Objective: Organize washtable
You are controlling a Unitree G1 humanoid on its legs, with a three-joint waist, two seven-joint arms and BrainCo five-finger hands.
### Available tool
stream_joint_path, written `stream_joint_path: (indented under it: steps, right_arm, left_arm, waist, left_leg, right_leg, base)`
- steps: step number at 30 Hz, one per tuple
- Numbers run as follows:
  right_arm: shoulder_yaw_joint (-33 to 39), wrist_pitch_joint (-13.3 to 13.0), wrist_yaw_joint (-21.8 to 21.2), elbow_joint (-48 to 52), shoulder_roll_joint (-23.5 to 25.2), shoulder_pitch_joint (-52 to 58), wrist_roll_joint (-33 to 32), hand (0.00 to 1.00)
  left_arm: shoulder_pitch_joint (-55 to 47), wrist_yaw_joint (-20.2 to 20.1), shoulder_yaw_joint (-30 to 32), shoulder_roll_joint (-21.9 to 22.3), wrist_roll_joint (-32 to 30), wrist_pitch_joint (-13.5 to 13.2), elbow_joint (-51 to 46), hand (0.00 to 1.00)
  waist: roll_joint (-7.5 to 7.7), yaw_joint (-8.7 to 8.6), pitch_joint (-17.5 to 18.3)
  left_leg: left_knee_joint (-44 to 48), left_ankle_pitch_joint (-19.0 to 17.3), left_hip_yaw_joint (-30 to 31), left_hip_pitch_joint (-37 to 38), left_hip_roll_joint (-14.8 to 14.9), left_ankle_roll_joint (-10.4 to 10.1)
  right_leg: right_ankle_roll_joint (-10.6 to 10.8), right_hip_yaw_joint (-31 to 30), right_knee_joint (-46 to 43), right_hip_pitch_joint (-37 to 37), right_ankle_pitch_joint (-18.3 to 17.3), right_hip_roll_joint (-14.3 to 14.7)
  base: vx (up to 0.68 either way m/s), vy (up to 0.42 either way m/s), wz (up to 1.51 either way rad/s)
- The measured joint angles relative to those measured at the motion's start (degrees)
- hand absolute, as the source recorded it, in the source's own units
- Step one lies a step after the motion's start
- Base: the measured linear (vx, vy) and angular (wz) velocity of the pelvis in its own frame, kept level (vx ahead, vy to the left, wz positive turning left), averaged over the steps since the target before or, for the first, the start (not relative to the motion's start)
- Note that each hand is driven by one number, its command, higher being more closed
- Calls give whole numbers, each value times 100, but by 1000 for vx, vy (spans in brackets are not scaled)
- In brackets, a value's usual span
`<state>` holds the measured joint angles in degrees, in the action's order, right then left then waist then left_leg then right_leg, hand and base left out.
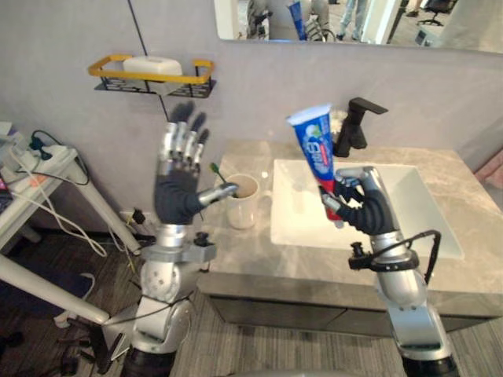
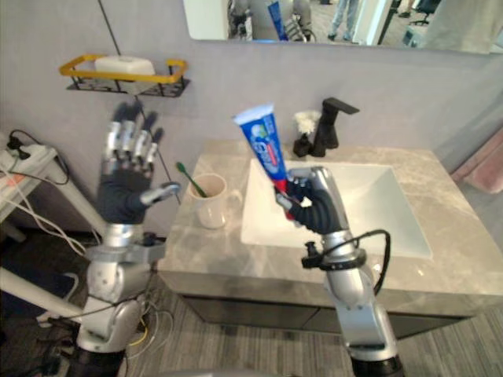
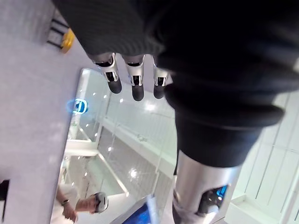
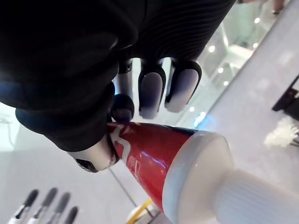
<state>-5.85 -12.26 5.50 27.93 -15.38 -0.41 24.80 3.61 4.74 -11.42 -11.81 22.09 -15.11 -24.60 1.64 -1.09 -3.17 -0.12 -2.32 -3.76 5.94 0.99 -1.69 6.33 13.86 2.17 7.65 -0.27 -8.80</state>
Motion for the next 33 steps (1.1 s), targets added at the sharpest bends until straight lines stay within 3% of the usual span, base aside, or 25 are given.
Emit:
stream_joint_path:
  steps: [6,24,25,33]
  right_arm:
    - [-250,48,64,-310,-174,-390,-5,100]
    - [-770,158,15,-470,-544,-749,-184,100]
    - [-814,158,-30,-482,-544,-772,-191,100]
    - [-848,174,-68,-707,-588,-893,-192,100]
  left_arm:
    - [584,-154,-451,-186,580,330,550,0]
    - [1414,-219,-1158,-428,1146,496,957,0]
    - [1432,-220,-1170,-428,1221,506,957,100]
    - [1643,-218,-1324,-473,1587,575,965,100]
  waist:
    - [44,-97,4]
    - [59,-162,10]
    - [59,-170,10]
    - [65,-172,7]
  left_leg:
    - [-24,0,-57,16,3,0]
    - [-111,4,-208,45,5,5]
    - [-112,4,-222,52,5,5]
    - [-121,4,-269,63,3,5]
  right_leg:
    - [1,-54,3,-23,3,4]
    - [-13,-206,-2,-92,39,9]
    - [-12,-222,-2,-93,42,9]
    - [-14,-282,11,-105,68,10]
  base:
    - [-9,-6,-4]
    - [-10,-5,-4]
    - [-27,-11,-5]
    - [-23,-9,-3]
